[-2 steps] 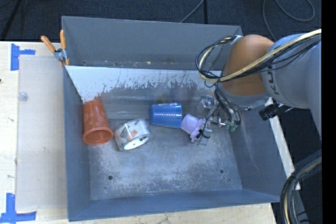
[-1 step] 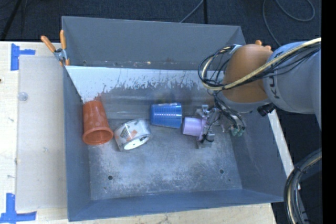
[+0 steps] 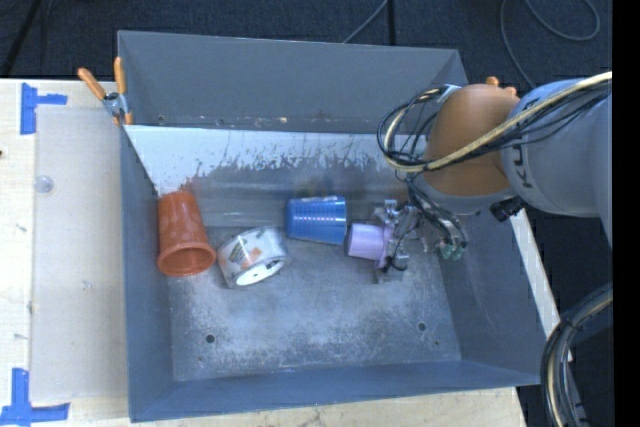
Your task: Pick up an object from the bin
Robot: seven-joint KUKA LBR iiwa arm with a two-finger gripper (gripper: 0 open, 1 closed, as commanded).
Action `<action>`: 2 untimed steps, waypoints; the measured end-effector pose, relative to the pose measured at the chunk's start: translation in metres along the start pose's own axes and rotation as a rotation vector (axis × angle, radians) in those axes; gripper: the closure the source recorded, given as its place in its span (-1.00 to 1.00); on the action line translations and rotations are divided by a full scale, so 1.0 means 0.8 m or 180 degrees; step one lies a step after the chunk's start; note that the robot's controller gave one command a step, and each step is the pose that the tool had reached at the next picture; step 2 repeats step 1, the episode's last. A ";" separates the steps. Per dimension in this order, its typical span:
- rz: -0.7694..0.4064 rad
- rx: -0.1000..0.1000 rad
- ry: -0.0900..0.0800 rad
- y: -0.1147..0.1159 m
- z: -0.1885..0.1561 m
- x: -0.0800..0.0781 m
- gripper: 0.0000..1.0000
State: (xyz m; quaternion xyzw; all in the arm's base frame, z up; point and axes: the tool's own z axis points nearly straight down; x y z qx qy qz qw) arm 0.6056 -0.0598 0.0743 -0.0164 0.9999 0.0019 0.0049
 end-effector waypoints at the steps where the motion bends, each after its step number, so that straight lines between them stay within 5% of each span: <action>1: -0.0002 0.0000 0.0001 0.000 -0.001 0.000 1.00; 2: -0.0002 0.0000 0.0001 0.000 -0.001 0.000 1.00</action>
Offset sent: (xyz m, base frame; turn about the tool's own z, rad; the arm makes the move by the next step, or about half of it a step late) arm -0.0001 -0.0002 0.0140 0.0000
